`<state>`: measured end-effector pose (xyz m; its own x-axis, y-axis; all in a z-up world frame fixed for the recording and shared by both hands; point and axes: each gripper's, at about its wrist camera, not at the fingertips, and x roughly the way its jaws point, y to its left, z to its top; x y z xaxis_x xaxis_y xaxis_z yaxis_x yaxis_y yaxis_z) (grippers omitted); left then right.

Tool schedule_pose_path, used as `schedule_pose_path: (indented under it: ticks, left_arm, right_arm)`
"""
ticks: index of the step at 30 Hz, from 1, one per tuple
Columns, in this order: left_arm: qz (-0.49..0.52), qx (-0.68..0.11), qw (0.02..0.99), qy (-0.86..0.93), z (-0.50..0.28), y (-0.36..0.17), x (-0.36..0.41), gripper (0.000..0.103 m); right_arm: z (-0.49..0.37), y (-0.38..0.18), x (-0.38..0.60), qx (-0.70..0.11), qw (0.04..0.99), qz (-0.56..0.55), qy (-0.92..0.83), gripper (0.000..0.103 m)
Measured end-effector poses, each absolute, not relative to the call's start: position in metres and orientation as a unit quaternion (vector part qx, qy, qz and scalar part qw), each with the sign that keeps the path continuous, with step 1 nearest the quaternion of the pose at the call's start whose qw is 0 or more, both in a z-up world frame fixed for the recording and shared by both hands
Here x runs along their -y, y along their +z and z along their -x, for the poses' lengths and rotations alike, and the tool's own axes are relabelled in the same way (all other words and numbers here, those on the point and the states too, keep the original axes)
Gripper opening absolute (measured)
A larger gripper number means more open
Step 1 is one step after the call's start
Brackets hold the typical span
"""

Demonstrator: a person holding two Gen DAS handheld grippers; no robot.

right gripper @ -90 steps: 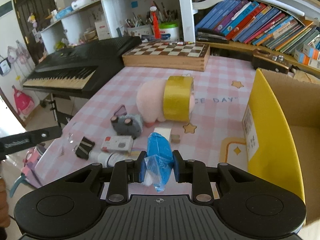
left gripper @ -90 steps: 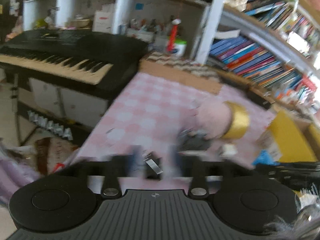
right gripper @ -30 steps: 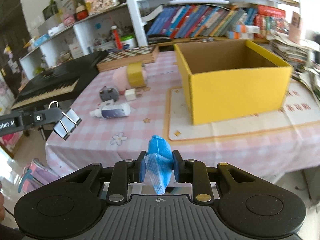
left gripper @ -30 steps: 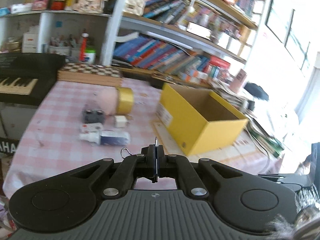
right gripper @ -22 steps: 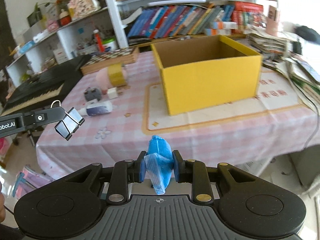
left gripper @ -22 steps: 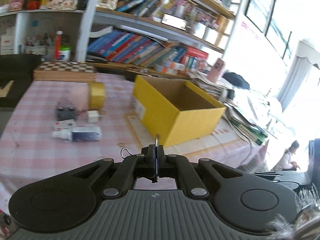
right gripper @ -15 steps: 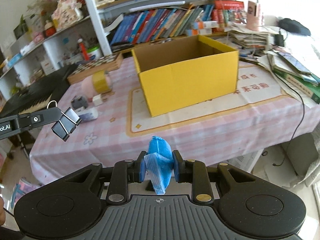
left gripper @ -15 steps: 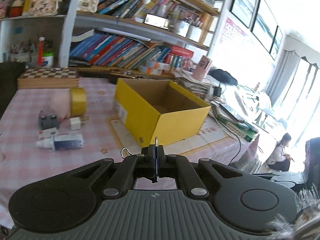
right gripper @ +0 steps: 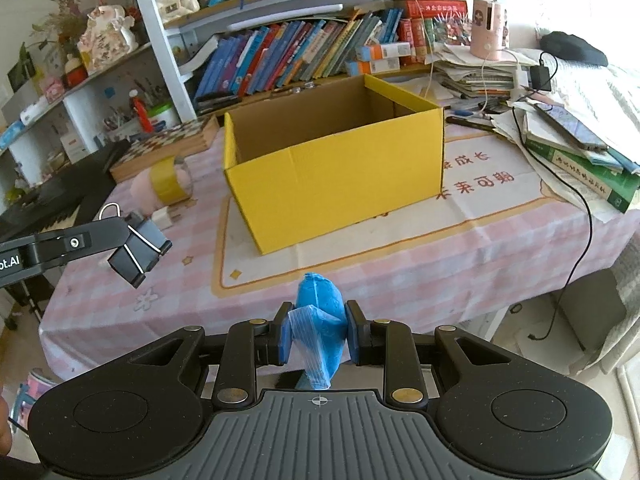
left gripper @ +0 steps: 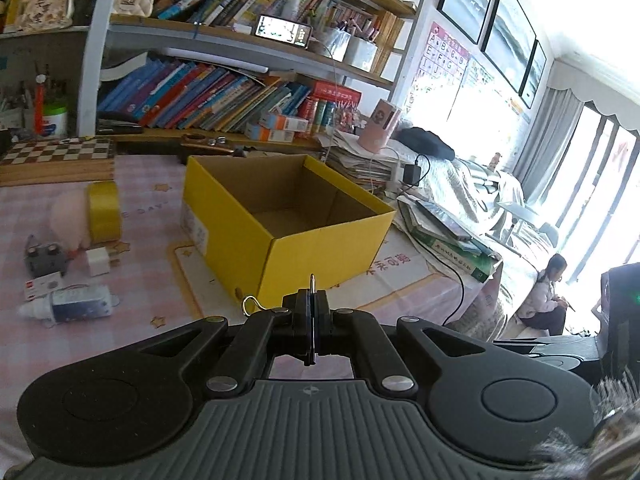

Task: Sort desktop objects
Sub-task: 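Carry the blue item in the right tool while the left tool carries the clip to the box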

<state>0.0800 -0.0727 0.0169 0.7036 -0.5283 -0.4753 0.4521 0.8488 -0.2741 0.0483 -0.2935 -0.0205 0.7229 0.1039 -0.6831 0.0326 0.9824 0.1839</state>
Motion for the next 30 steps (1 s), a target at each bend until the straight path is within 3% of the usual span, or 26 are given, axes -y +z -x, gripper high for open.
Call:
schedule_pose_path:
  ticks: [18, 30]
  left_arm:
    - [0.089, -0.226, 0.940, -0.240, -0.153, 0.044, 0.135, 0.001]
    - [0.047, -0.218, 0.953, -0.205, -0.224, 0.048, 0.174, 0.001]
  right_arm:
    - [-0.141, 0.012, 0.352, -0.324, 0.941, -0.047, 0.082, 0.026]
    - [-0.237, 0.027, 0.359, -0.292, 0.936, 0.063, 0.189, 0.026]
